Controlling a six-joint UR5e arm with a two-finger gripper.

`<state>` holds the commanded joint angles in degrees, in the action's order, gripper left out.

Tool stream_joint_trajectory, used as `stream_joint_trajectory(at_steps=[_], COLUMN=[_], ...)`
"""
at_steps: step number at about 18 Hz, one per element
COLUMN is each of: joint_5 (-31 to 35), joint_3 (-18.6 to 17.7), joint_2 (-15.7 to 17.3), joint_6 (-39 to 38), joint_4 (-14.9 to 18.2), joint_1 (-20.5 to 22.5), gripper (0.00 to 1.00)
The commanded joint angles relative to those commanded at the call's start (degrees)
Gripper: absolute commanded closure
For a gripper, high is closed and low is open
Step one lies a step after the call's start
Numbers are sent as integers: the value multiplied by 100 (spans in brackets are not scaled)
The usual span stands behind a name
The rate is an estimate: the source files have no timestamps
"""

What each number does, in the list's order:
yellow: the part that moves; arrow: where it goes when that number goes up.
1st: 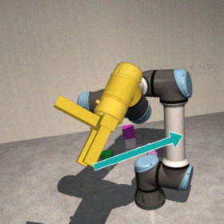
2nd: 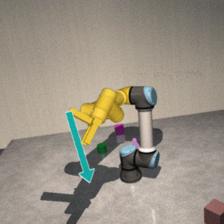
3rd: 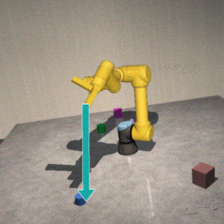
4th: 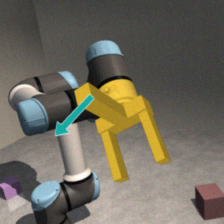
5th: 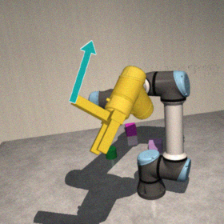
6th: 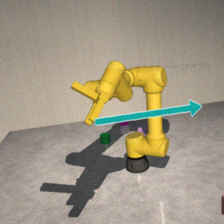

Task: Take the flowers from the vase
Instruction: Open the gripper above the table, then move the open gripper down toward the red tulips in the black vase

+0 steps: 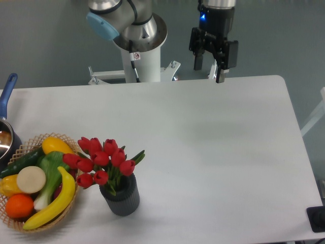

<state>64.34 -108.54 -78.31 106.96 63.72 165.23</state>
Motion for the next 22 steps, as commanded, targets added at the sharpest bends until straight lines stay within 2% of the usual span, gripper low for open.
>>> stream_joint_trajectory(at_steps=[8,15,17,22], joint_5=[132,-334,-596,-1186], joint_3=[0,-132,-132,-430], joint_2=[62,53,-52,-70], joint_6=[-131,-1264,-1633,-2012], joint_4=[44,0,-17,-377], joint_1=[-53,-105,-140,-149], gripper=[0,0,0,0])
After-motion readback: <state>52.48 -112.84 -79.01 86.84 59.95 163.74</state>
